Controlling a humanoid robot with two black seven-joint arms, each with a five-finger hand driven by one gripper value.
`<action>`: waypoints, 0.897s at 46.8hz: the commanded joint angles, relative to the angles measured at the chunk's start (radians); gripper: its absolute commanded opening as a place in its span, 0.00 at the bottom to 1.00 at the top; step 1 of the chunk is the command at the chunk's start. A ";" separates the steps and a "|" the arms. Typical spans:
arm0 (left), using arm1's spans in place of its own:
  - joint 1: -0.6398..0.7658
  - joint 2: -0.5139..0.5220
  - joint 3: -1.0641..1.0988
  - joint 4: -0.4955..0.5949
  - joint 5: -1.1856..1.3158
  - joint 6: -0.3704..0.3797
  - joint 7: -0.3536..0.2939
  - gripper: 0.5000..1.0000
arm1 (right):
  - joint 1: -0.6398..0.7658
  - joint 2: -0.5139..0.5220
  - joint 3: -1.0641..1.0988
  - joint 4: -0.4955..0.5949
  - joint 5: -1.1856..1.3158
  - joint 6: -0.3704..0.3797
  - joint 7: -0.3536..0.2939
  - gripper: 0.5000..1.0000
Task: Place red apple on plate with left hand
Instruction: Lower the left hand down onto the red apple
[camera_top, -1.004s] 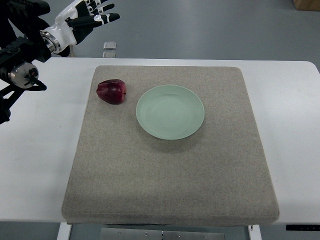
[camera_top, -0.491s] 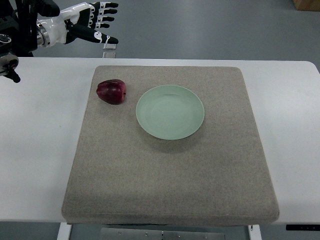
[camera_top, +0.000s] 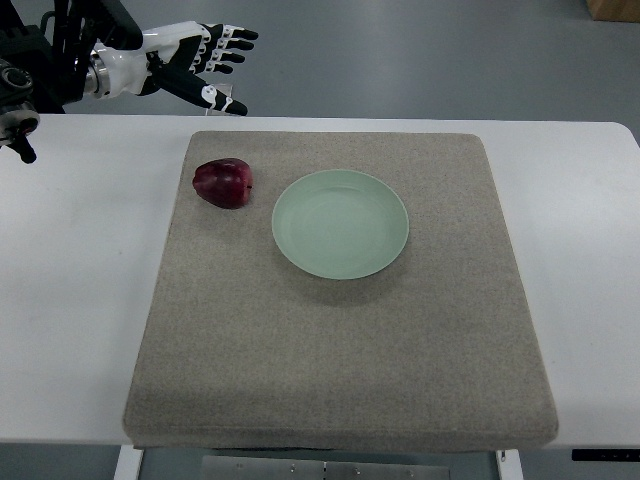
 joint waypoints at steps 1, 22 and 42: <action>-0.004 -0.018 0.001 0.003 0.176 0.006 0.009 1.00 | 0.000 0.000 0.000 0.000 0.000 -0.001 0.000 0.86; -0.024 -0.047 0.073 -0.036 0.341 0.008 0.112 0.99 | 0.000 0.000 0.000 0.000 0.000 0.000 0.000 0.86; -0.018 -0.052 0.095 -0.041 0.537 0.008 0.115 0.99 | 0.000 0.000 0.000 0.000 0.001 0.000 0.000 0.86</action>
